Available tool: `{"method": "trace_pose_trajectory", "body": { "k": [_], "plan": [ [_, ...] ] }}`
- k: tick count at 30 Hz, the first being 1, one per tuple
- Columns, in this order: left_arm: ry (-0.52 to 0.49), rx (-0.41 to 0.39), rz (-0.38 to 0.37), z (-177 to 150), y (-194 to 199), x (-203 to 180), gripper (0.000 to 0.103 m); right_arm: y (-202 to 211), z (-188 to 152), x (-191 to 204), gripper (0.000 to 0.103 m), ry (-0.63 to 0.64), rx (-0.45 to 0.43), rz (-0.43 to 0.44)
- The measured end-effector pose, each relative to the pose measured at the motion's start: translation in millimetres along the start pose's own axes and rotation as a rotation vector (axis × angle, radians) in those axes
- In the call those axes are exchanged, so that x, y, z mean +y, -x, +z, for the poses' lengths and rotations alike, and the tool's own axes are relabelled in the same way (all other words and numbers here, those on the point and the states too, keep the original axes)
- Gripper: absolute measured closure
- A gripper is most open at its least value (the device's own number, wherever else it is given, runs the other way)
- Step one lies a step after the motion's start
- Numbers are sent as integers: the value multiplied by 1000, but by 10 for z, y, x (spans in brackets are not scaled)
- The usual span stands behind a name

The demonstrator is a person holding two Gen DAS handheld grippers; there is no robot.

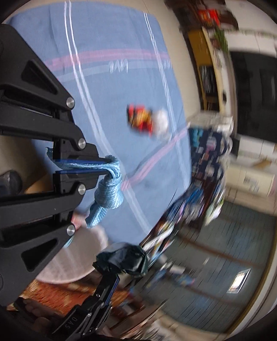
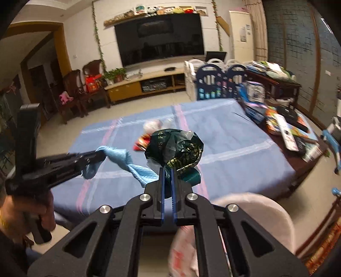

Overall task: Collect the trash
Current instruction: 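Carry the cloth and green bag over the pink bin and open both tools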

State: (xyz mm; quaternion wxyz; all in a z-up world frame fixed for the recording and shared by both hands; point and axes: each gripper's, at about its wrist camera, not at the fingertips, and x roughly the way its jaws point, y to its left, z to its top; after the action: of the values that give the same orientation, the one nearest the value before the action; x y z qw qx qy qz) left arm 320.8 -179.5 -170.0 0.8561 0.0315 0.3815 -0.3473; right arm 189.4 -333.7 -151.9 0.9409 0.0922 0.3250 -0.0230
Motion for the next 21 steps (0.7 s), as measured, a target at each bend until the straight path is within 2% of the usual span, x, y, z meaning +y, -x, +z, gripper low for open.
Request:
{"method": "trace_pose_trajectory", "body": {
  "k": [3,5,6,7,8,9,10,11,13,17,21],
  "plan": [
    [-122,86,-130,-108,-326,-601,98,262,-268,-349,97,-1,37,-88],
    [-166,135,-173,-207,-529,-919,97,315,-393,-517,97,-5,71,-127],
    [-185,158,-189,-269,-644,-1070,96,327,-450,-608,94,-15,92,-147],
    [-207,174,-179,-333,-747,-1184,79,311,-478,-673,87,-28,108,-156],
    [-225,186,-153,-383,-816,-1235,36,306,-522,-769,61,-63,133,-164],
    [-249,194,-97,-436,-881,-1283,17,324,-549,-841,30,-95,138,-172],
    [-271,177,-36,-465,-896,-1288,8,358,-563,-888,23,-131,122,-184],
    [-285,172,-2,-467,-892,-1258,8,404,-536,-911,20,-168,87,-180],
    [-267,169,36,-423,-834,-1127,8,409,-504,-876,20,-175,72,-157],
    [-79,64,141,-149,-477,-555,6,283,-391,-649,20,-153,43,-118],
    [85,19,265,-52,-327,67,6,78,-185,-359,20,-199,4,-53]
  ]
}}
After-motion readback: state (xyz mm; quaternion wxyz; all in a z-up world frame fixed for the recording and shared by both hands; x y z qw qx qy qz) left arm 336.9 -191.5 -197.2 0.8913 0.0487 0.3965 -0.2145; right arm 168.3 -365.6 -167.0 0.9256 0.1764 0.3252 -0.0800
